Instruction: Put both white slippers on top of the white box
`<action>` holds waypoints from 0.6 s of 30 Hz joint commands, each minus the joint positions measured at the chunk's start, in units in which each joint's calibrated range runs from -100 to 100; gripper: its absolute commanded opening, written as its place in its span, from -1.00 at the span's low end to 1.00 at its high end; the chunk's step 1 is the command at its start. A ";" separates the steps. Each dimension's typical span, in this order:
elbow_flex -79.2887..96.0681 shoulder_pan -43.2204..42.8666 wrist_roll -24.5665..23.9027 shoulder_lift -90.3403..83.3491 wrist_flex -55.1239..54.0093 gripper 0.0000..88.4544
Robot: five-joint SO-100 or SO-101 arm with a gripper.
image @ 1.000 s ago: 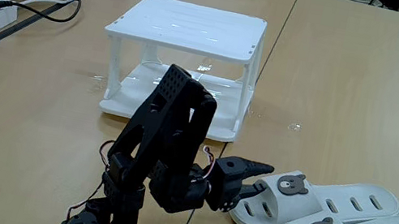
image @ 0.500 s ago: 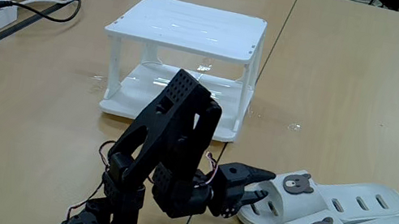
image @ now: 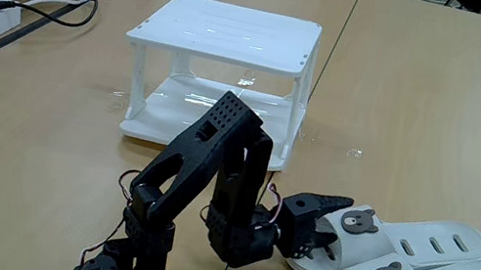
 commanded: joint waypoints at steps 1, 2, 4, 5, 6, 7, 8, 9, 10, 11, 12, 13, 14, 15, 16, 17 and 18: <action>-8.84 2.30 0.42 -0.82 4.68 -0.29; -10.92 2.79 0.42 -0.82 6.49 -0.29; -14.16 4.19 0.42 -0.90 9.77 -0.29; -15.16 4.60 0.42 -0.99 10.89 -0.29; -15.79 4.69 0.42 -1.07 11.67 -0.29; -15.79 4.69 0.42 -1.07 11.84 -0.29; -15.43 4.52 0.42 -1.16 11.84 -0.29; -15.16 4.19 0.42 -1.16 11.84 -0.29; -15.06 4.03 0.42 -1.16 11.84 -0.29; -15.06 3.78 0.42 -1.24 11.84 -0.29; -15.06 3.21 0.42 -1.24 11.84 -0.33; -15.06 2.88 0.42 -1.24 11.84 -0.43; -15.34 2.79 0.42 -1.24 11.84 -0.65; -15.70 2.47 0.42 -1.24 11.84 -0.90; -15.79 1.97 0.42 -1.16 11.84 -0.99; -15.52 1.64 0.42 -1.16 11.75 -0.96; -15.34 1.73 0.42 -1.16 11.84 -0.99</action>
